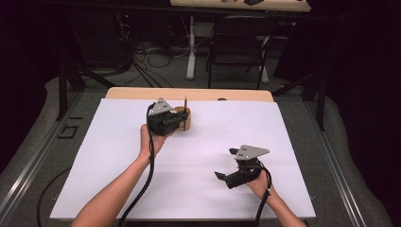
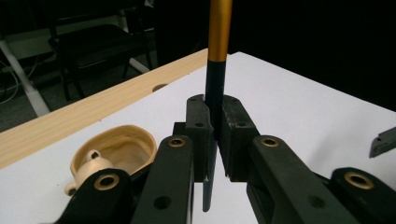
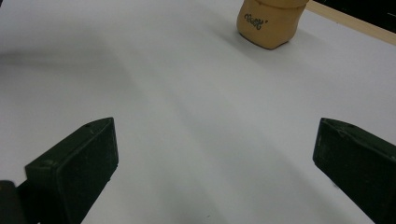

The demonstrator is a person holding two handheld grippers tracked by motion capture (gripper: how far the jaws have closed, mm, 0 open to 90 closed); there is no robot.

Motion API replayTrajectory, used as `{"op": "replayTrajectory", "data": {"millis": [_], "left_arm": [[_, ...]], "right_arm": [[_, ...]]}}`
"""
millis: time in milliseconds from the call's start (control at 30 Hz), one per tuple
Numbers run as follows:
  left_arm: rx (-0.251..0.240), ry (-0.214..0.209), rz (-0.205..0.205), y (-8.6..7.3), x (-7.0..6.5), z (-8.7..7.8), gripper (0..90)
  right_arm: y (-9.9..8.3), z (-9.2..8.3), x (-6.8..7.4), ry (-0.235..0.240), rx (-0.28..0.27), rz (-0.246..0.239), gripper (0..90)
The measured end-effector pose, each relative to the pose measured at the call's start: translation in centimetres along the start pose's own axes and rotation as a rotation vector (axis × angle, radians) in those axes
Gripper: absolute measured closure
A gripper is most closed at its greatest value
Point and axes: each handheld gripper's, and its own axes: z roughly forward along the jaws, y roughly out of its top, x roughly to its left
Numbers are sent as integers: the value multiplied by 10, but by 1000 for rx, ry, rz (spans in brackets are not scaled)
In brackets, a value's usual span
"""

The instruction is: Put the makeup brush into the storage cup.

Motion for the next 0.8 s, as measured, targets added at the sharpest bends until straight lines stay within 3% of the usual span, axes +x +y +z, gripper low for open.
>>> {"op": "replayTrajectory", "data": {"millis": [300,367,800], "left_arm": [[13,26,21,6,6,7,833],[14,35,37,9,6,8,833],[1,79,63,21,20,17,833]], "right_arm": [[0,-2,-2,-18,-11,2,0],[2,-1,-2,-30,-42,-1,0],[3,5,-3,-22,-37,-4,0]]}}
